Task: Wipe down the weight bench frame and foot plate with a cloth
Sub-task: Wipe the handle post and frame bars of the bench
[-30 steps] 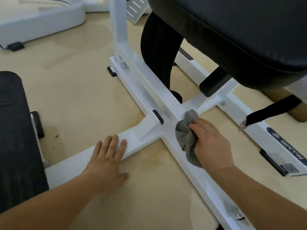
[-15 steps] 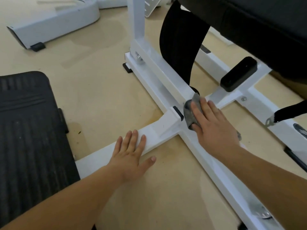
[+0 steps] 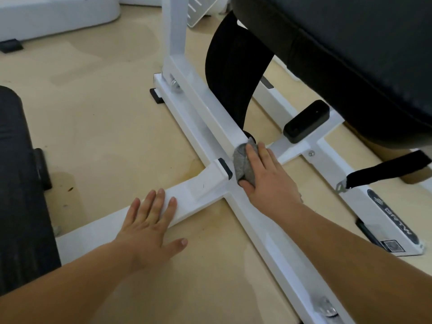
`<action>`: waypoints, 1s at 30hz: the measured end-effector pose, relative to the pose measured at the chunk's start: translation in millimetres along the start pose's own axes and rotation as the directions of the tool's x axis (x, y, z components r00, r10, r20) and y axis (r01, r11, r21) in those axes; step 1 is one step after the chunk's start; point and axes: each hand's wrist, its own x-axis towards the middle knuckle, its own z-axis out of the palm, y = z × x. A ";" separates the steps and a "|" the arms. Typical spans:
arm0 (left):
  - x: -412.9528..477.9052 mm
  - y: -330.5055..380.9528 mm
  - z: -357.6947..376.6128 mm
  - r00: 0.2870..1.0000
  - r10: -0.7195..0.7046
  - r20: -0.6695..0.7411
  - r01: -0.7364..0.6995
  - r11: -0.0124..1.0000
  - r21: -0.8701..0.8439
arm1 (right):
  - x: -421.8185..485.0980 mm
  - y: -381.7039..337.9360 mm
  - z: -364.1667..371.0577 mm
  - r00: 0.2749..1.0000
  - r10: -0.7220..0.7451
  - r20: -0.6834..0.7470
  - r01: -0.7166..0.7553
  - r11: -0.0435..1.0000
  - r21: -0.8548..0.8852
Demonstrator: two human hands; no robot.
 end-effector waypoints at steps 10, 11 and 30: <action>-5.3 6.6 -6.4 0.999 -0.033 -0.020 0.032 0.999 -0.027 | -138.7 42.0 4.9 0.979 0.202 0.024 -0.202 0.979 -0.011; -5.6 8.4 -6.3 0.999 -0.046 -0.026 0.045 0.999 -0.017 | -154.6 46.4 6.2 0.977 0.215 0.008 -0.215 0.976 -0.038; -3.8 11.3 -2.3 0.997 -0.045 -0.061 0.042 0.998 -0.047 | -134.3 25.6 3.9 0.955 0.293 -0.037 -0.295 0.951 -0.091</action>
